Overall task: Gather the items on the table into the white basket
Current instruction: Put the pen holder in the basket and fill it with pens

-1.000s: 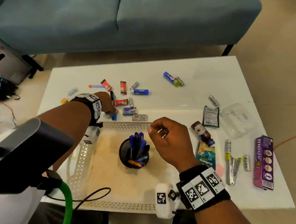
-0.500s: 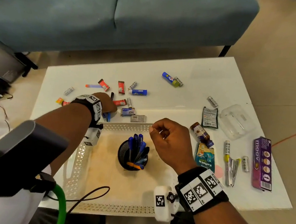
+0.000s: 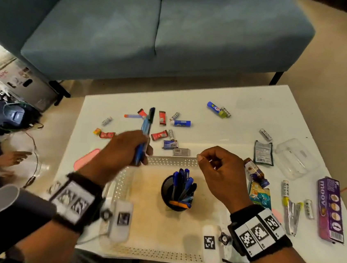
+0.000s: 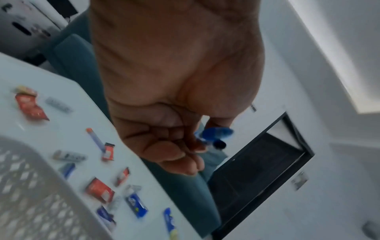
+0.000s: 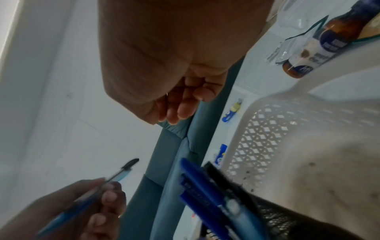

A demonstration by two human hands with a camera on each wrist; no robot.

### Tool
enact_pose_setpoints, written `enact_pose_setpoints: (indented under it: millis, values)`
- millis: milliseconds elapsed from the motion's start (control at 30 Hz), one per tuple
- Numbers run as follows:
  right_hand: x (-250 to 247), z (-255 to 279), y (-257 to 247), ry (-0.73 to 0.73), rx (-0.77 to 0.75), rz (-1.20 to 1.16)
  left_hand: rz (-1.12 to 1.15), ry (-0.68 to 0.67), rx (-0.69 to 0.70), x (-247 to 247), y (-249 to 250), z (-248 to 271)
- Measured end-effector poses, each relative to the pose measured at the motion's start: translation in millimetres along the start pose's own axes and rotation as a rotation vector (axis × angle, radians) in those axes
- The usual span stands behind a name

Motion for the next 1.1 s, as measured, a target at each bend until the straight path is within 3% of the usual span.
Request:
enact_pose_setpoints:
  millis: [133,233,333,567,767,1100]
  values:
    - [7.5,7.1,-31.9,-0.054,-0.06,-0.14,0.098,-0.197,0.163,30.4,-37.6,66.9]
    - [16.0,14.3,-43.5,-0.121,-0.071,-0.197,0.027,-0.371,0.327,37.5,-68.1,59.6]
    - [19.1,15.6,-42.5,-0.103,-0.065,-0.164,-0.09,-0.408,0.394,39.7,-71.3,37.7]
    - [19.7,11.2,-30.6,0.077,-0.057,-0.157,-0.16,-0.289,0.412,30.3,-76.4,7.5]
    - [12.6,11.8,-23.1,0.149,-0.135,0.052,-0.046,-0.086,0.282,22.5,-85.1,-9.7]
    - [22.9,19.3,0.0,-0.172,-0.328,0.378,-0.093,-0.116,0.314,36.1,-88.6,-8.0]
Point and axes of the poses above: each hand's wrist, its own z-axis away from the middle knuckle, its own x-axis out of the palm, y = z × x, the point moved 1 cm from there along -z, towards the middle knuckle, and after that the axes turned 3 degrees about -y, right-handed, at the moved point
